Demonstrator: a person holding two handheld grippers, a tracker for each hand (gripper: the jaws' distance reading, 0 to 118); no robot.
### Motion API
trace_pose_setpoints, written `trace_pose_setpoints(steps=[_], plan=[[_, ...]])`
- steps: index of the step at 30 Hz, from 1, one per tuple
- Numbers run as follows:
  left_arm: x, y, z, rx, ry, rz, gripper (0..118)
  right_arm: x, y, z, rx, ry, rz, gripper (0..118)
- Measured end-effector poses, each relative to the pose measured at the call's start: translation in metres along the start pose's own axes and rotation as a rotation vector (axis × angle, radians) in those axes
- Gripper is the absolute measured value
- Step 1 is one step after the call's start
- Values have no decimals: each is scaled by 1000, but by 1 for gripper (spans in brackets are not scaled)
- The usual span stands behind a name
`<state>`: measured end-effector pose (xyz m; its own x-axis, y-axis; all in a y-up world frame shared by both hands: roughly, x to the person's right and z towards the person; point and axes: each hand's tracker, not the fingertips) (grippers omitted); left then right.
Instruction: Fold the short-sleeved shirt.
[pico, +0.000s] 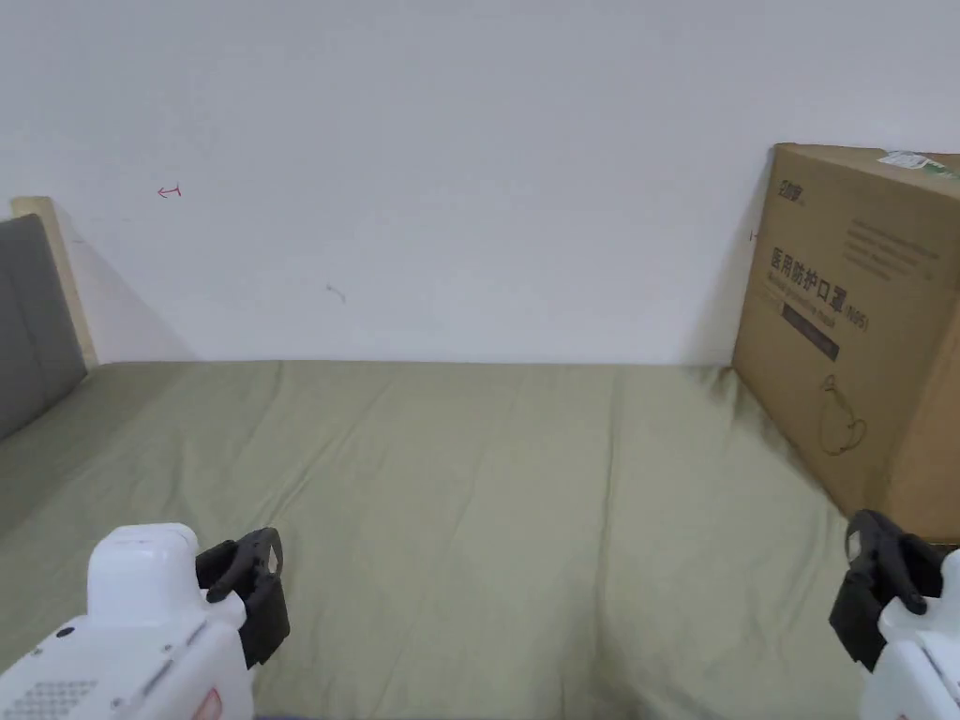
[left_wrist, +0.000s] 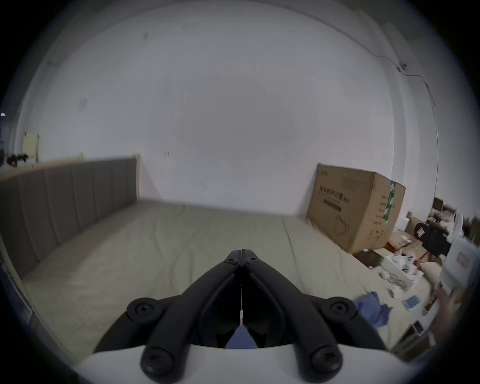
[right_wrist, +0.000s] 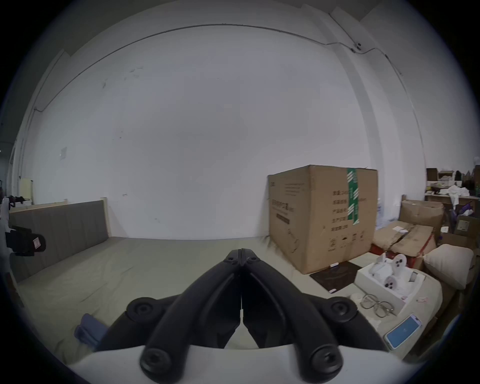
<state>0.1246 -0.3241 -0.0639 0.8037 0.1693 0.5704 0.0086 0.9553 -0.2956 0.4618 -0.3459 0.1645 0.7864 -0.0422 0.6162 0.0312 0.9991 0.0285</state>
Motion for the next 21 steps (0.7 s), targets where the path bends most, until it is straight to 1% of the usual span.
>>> trace_pose_setpoints(steps=[1,3,4,6,7,8,9,10,11,12,13,16,17,19,20,21], plan=[[-12,6,-7,-80,-27,47,0,1,0,0,5,-27,6,0],[-55,9,-29,-260,-115,200,0,1,0,-4,-7,-63,14,0],[-74,7,-39,-330,-149,273,0,2,-2,-9,-21,-58,8,0],[-119,-8,-69,-511,-227,487,2,5,-9,-18,-76,-33,-26,0],[-139,-20,-81,-574,-248,579,23,5,-11,-21,-94,-26,-34,0],[-161,-36,-92,-615,-280,677,59,5,-14,-23,-105,-19,-38,0],[-179,-55,-102,-648,-270,754,104,2,-16,-24,-111,-17,-35,0],[-190,-70,-111,-687,-262,803,117,0,-17,-24,-118,-9,-32,0],[-205,-87,-117,-739,-251,819,116,-2,-19,-25,-127,4,-23,0],[-219,-102,-130,-716,-266,892,117,-5,-19,-27,-142,10,-7,0],[-210,-109,-122,-731,-274,924,117,-7,-20,-29,-152,14,4,0],[-210,-141,-136,-741,-271,920,118,-9,-20,-33,-179,30,11,0],[-240,-159,-151,-751,-274,925,118,-9,-20,-35,-185,28,9,0],[-238,-189,-165,-780,-352,1038,118,-8,-20,-37,-194,28,9,0],[-232,-196,-167,-752,-419,1084,118,-8,-21,-39,-197,29,12,0],[-225,-195,-165,-683,-455,1061,118,-8,-23,-41,-203,24,21,0]])
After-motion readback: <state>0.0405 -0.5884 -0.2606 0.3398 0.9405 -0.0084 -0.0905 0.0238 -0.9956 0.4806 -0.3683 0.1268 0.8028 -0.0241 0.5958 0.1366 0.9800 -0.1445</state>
